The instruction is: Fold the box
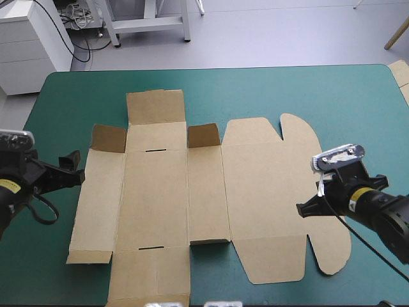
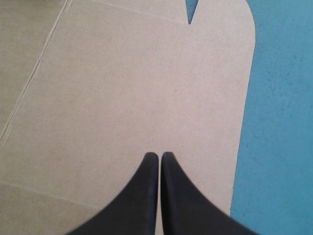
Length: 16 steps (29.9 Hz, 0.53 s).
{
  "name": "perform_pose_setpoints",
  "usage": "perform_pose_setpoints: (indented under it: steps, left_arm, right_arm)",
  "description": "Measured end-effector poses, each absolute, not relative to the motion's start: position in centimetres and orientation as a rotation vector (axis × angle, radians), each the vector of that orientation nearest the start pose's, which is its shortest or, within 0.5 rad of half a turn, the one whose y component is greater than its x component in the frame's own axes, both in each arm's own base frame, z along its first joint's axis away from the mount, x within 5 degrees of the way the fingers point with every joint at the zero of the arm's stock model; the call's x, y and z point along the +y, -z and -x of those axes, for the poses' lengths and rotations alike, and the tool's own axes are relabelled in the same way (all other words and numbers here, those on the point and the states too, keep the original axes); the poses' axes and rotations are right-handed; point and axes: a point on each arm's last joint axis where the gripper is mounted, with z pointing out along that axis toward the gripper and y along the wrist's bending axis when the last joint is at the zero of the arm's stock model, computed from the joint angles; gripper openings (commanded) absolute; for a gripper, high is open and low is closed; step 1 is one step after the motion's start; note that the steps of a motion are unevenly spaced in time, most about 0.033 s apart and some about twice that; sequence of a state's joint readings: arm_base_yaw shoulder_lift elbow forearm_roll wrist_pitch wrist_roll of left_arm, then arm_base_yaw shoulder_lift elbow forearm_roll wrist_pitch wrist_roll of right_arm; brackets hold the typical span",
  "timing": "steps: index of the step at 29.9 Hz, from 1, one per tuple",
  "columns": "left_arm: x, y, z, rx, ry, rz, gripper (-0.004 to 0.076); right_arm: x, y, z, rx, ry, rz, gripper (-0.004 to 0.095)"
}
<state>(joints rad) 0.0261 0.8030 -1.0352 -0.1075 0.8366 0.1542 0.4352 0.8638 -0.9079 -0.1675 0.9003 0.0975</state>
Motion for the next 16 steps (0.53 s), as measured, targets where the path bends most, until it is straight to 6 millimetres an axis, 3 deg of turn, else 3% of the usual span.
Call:
perform_pose_setpoints:
  steps: [7, 16]
  left_arm:
    - [1.8, -38.1, -17.7, 2.443, -0.256, -0.085, 0.0574]
    - [2.2, -37.2, -18.1, 2.545, -0.299, -0.060, 0.0573]
  right_arm:
    - [3.8, -36.4, -10.9, 2.182, -0.104, 0.410, -0.0021]
    - [2.8, -36.7, -8.9, 2.175, -0.102, 0.399, -0.0021]
